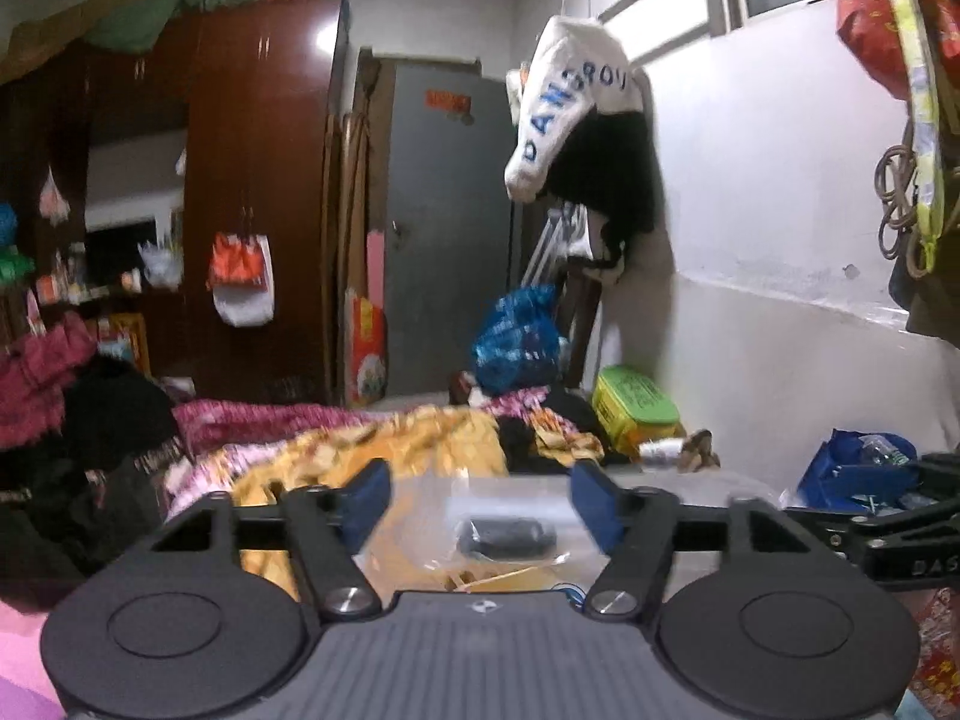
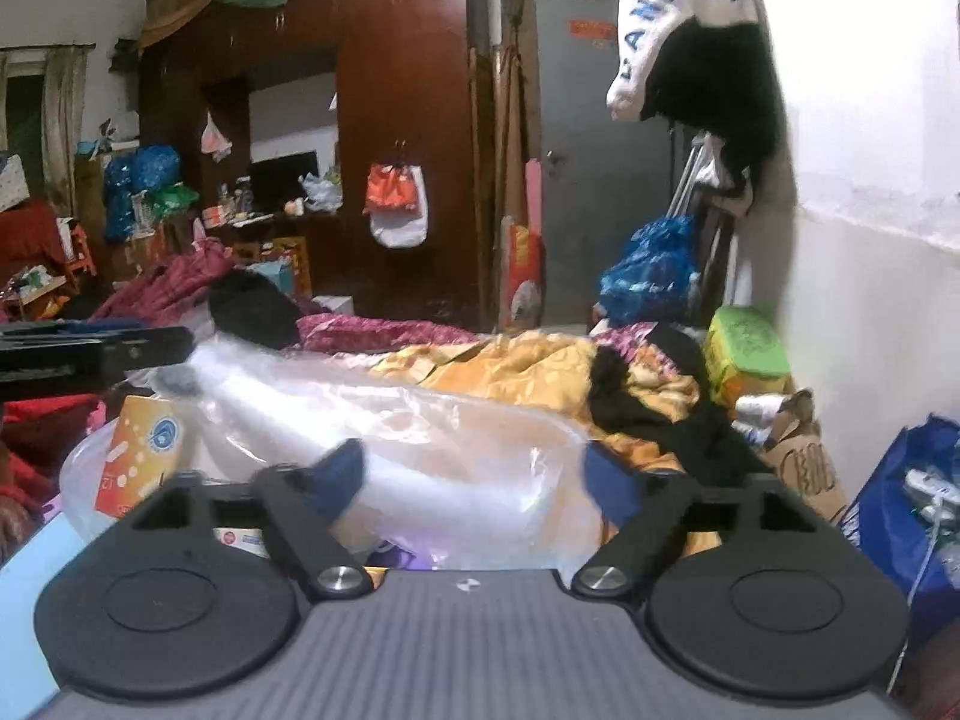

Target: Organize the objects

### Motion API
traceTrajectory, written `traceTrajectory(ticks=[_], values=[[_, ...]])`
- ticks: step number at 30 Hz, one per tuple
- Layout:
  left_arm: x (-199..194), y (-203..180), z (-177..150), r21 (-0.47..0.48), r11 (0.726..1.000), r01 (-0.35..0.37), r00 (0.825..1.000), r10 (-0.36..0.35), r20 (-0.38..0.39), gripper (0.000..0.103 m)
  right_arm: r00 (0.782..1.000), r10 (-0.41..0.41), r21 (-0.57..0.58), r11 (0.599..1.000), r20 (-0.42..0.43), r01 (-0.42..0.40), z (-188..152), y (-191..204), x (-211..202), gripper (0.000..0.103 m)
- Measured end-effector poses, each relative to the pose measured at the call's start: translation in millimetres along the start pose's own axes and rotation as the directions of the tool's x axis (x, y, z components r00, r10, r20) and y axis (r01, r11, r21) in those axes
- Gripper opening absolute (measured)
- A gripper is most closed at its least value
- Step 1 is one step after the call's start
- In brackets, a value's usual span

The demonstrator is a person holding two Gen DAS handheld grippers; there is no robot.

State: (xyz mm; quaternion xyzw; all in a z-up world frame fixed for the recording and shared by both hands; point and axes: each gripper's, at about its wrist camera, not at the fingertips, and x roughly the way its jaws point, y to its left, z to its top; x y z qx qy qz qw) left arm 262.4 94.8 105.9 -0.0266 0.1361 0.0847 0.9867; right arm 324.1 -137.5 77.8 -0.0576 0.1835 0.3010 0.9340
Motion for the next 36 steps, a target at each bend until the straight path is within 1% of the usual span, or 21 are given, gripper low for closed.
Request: traceTrajectory(ticks=[2, 4, 6, 7, 9, 10, 12, 15, 16, 18, 21, 24, 26, 28, 31, 36], values=[[-15.0, 0.3, 1.6, 0.013, 1.000, -0.020, 0.999, 0.019, 0.048, 0.078, 0.998, -0.025, -0.015, 1.000, 0.053, 0.026, -2.0, 1.1, -12.1, 0.103], [-33.5, 1.2, 2.2, 0.014, 1.000, -0.026, 0.995, 0.025, 0.095, 0.082, 0.993, -0.040, -0.019, 0.999, 0.111, 0.043, -5.7, 3.6, -27.1, 0.103], [-54.3, 4.6, -2.3, 0.004, 1.000, 0.007, 0.992, -0.007, 0.128, 0.087, 0.987, -0.013, -0.009, 1.000, 0.163, 0.015, -14.9, 4.7, -47.6, 0.103], [-66.4, 6.3, -7.0, 0.001, 1.000, 0.031, 0.989, -0.031, 0.143, 0.089, 0.985, 0.001, 0.003, 1.000, 0.173, -0.001, -20.6, 5.0, -56.7, 0.103], [-88.7, 7.9, -19.4, -0.009, 0.998, 0.060, 0.987, -0.058, 0.150, 0.098, 0.984, 0.017, 0.039, 0.999, 0.180, -0.024, -31.2, 4.6, -70.8, 0.103], [-99.1, 8.3, -26.7, -0.014, 0.997, 0.072, 0.986, -0.069, 0.149, 0.099, 0.982, 0.019, 0.064, 0.997, 0.189, -0.032, -39.5, 4.7, -79.7, 0.103], [-118.6, 10.5, -42.5, -0.029, 0.996, 0.088, 0.985, -0.083, 0.150, 0.100, 0.980, 0.031, 0.091, 0.995, 0.197, -0.050, -56.8, 6.2, -94.6, 0.103], [-143.2, 14.9, -66.2, -0.073, 0.992, 0.099, 0.988, -0.089, 0.124, 0.100, 0.987, 0.045, 0.119, 0.991, 0.157, -0.065, -78.5, 10.4, -111.4, 0.103], [-152.6, 16.8, -74.1, -0.081, 0.991, 0.103, 0.989, -0.093, 0.119, 0.100, 0.987, 0.052, 0.119, 0.990, 0.155, -0.071, -84.8, 13.7, -116.9, 0.103], [-164.8, 14.4, -84.8, -0.073, 0.992, 0.101, 0.988, -0.092, 0.122, 0.100, 0.985, 0.078, 0.081, 0.993, 0.155, -0.091, -94.7, 23.0, -125.9, 0.103], [-171.4, 3.1, -91.6, -0.031, 0.996, 0.083, 0.991, -0.079, 0.109, 0.100, 0.985, 0.086, 0.032, 0.995, 0.151, -0.092, -100.4, 37.5, -128.9, 0.103], [-163.7, -8.1, -95.2, 0.013, 0.996, 0.085, 0.993, -0.086, 0.081, 0.100, 0.986, 0.053, -0.006, 0.999, 0.158, -0.053, -96.0, 46.5, -122.5, 0.103], [-157.7, -10.8, -97.8, 0.017, 0.995, 0.094, 0.993, -0.095, 0.065, 0.100, 0.986, 0.042, 0.002, 0.999, 0.159, -0.042, -93.7, 44.5, -117.0, 0.103], [-151.5, -13.1, -100.9, 0.015, 0.995, 0.103, 0.993, -0.104, 0.052, 0.100, 0.988, 0.050, 0.021, 0.998, 0.148, -0.054, -93.8, 40.8, -112.7, 0.103], [-146.9, -17.0, -110.0, 0.029, 0.995, 0.097, 0.995, -0.098, 0.029, 0.100, 0.990, 0.033, 0.027, 0.999, 0.137, -0.037, -96.7, 37.2, -110.1, 0.103], [-145.3, -21.4, -113.2, 0.035, 0.995, 0.090, 0.996, -0.091, 0.022, 0.100, 0.991, 0.033, 0.034, 0.999, 0.132, -0.038, -103.5, 36.6, -110.7, 0.103]])
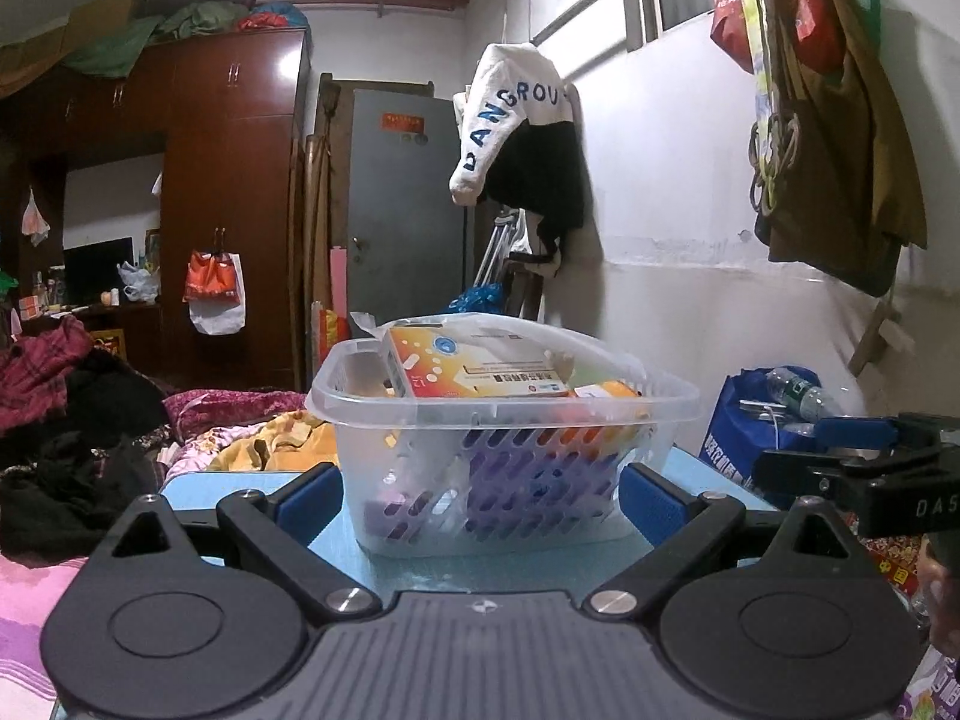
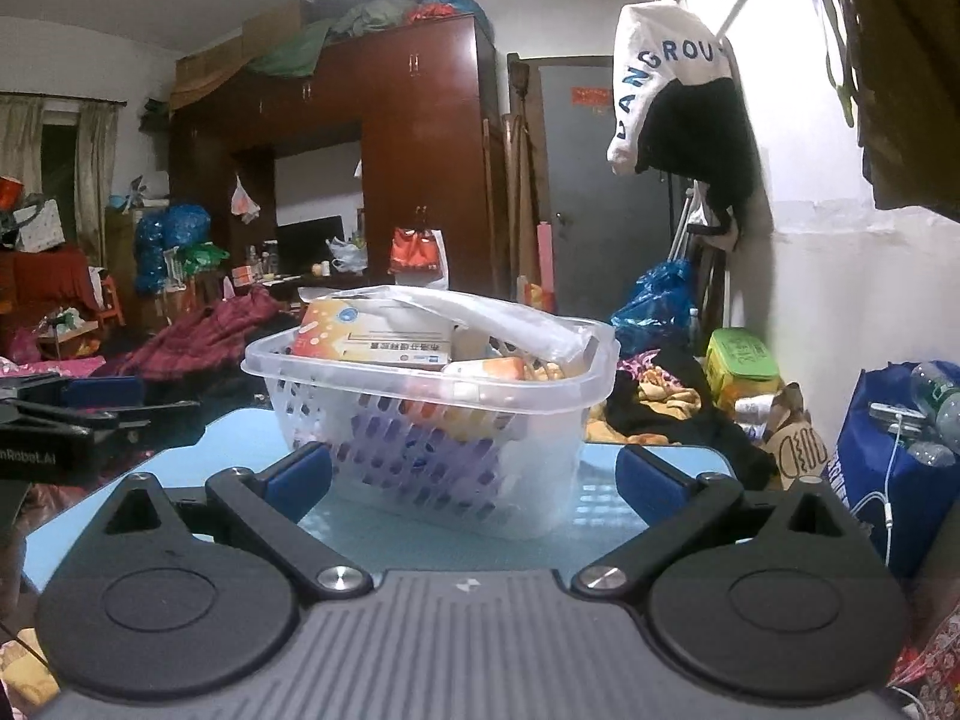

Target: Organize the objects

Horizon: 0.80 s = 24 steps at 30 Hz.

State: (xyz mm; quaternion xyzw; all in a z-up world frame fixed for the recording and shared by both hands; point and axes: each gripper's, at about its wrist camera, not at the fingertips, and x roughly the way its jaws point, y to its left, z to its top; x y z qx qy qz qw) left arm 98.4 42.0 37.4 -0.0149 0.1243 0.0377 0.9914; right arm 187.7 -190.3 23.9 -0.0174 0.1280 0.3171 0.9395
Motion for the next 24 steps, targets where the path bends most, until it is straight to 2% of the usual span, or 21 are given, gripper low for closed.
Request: traceTrajectory(ticks=[24], values=[[3.3, -14.7, -2.8, 0.040, 0.999, -0.017, 1.000, 0.018, -0.011, 0.100, 1.000, 0.005, -0.004, 1.000, -0.001, -0.005, -6.5, 3.4, -6.6, 0.103]])
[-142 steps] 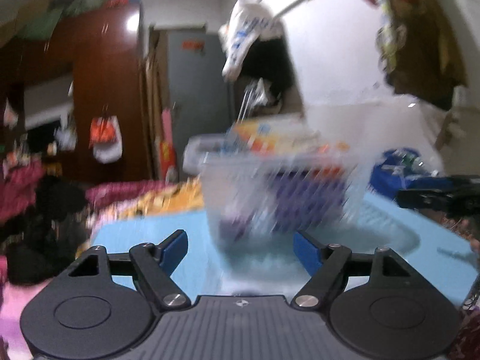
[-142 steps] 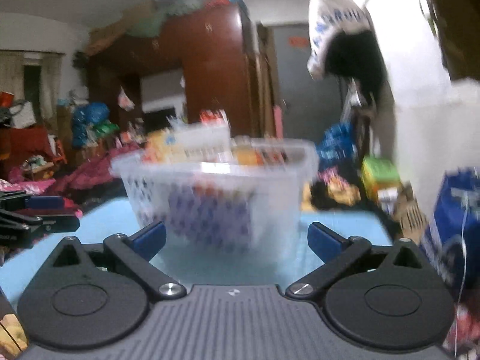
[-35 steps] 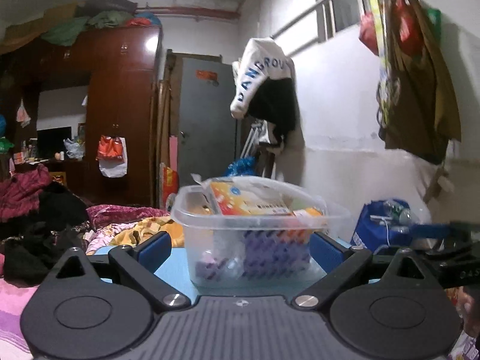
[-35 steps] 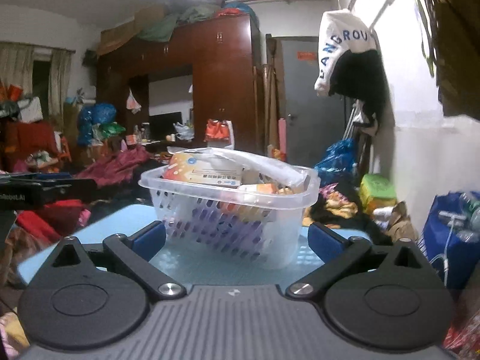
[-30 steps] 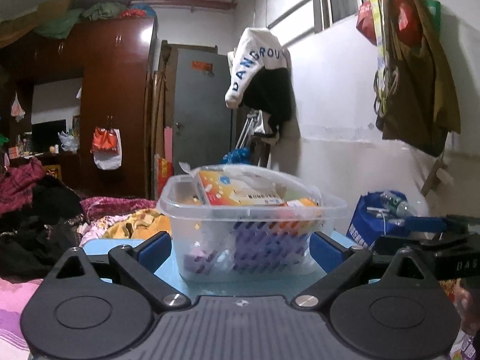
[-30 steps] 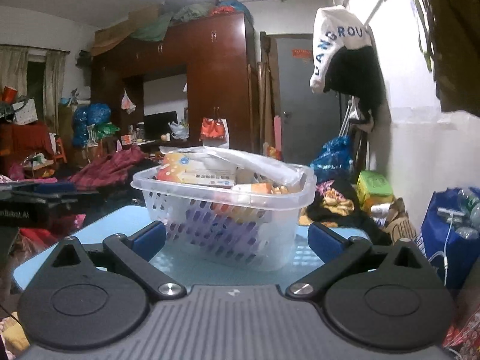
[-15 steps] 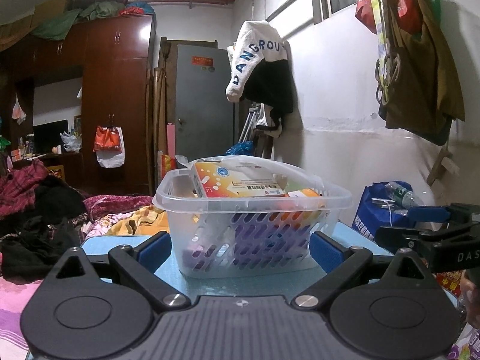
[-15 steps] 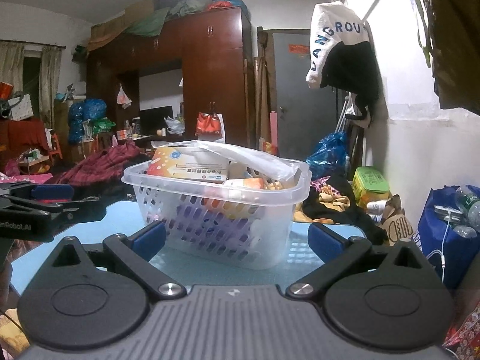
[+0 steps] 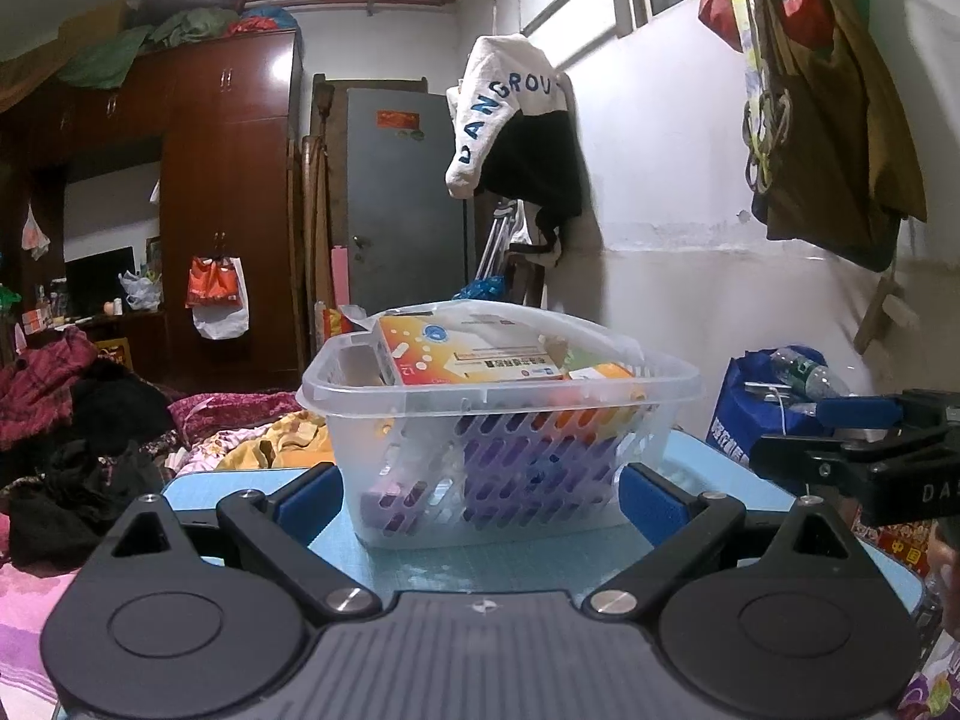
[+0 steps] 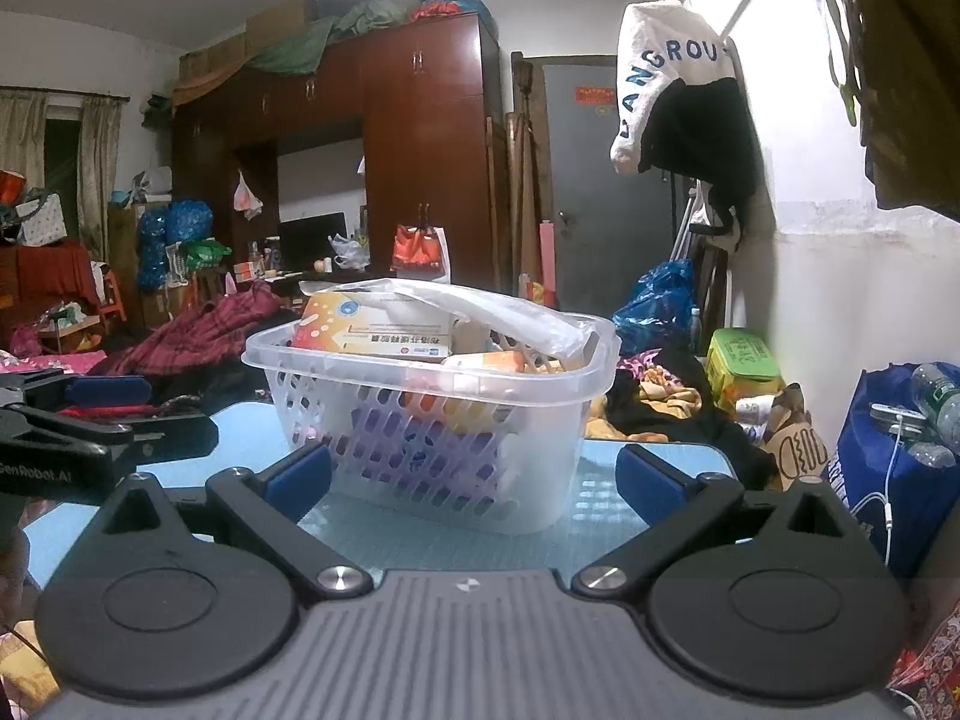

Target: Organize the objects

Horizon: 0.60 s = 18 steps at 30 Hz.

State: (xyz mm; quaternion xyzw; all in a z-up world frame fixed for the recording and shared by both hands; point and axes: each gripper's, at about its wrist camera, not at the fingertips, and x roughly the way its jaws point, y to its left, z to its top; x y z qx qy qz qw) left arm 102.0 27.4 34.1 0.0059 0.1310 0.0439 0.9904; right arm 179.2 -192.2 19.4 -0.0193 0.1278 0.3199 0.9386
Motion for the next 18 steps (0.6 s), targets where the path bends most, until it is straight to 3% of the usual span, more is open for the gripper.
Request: traceTrajectory(ticks=[18], values=[[1.1, 1.7, -0.6, -0.018, 1.000, 0.007, 1.000, -0.007, -0.006, 0.100, 1.000, -0.004, -0.002, 1.000, -0.004, 0.004, -1.1, 1.3, -1.5, 0.103]])
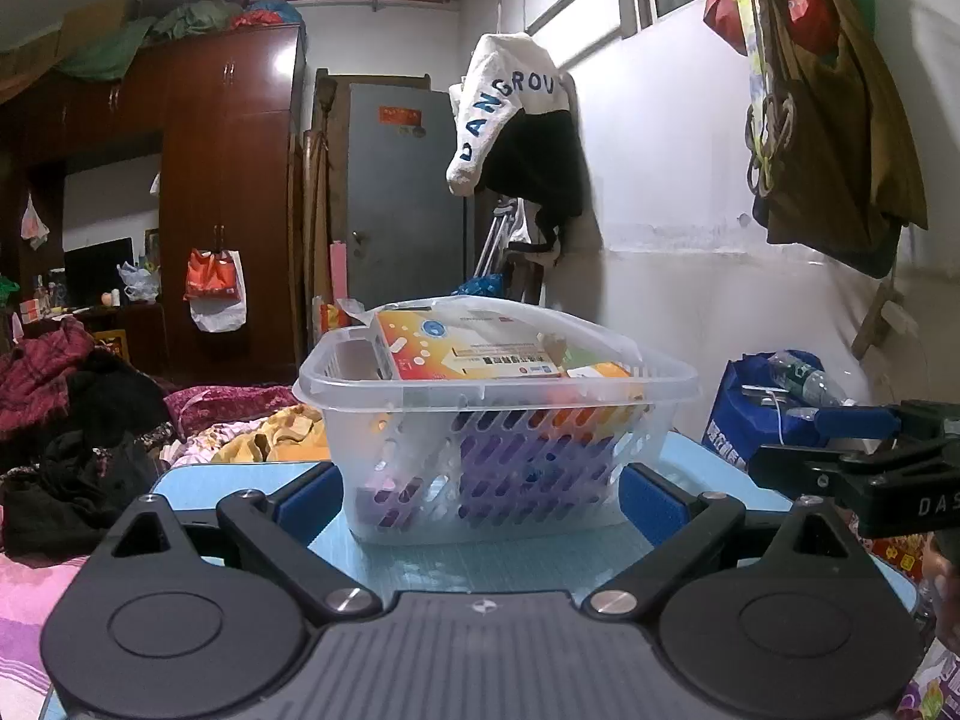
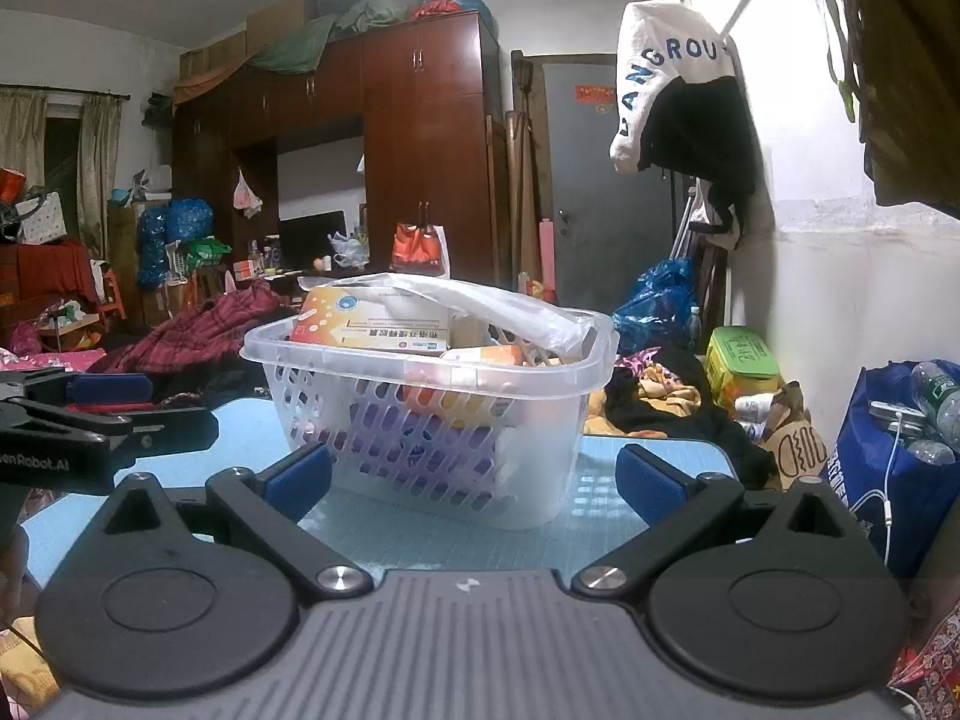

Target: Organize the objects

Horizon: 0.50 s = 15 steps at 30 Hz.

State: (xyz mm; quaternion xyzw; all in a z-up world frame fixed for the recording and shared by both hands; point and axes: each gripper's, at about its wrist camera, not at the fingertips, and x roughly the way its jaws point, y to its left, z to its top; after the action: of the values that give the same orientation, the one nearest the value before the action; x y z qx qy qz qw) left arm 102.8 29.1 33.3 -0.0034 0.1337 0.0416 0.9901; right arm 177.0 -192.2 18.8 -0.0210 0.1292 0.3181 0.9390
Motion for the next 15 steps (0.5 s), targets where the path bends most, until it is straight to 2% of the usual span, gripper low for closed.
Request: traceTrajectory(ticks=[15], values=[[0.5, -2.5, -0.7, 0.002, 1.000, 0.007, 1.000, -0.007, -0.006, 0.100, 1.000, 0.005, 0.009, 1.000, 0.004, -0.005, -2.7, 0.4, 0.5, 0.103]])
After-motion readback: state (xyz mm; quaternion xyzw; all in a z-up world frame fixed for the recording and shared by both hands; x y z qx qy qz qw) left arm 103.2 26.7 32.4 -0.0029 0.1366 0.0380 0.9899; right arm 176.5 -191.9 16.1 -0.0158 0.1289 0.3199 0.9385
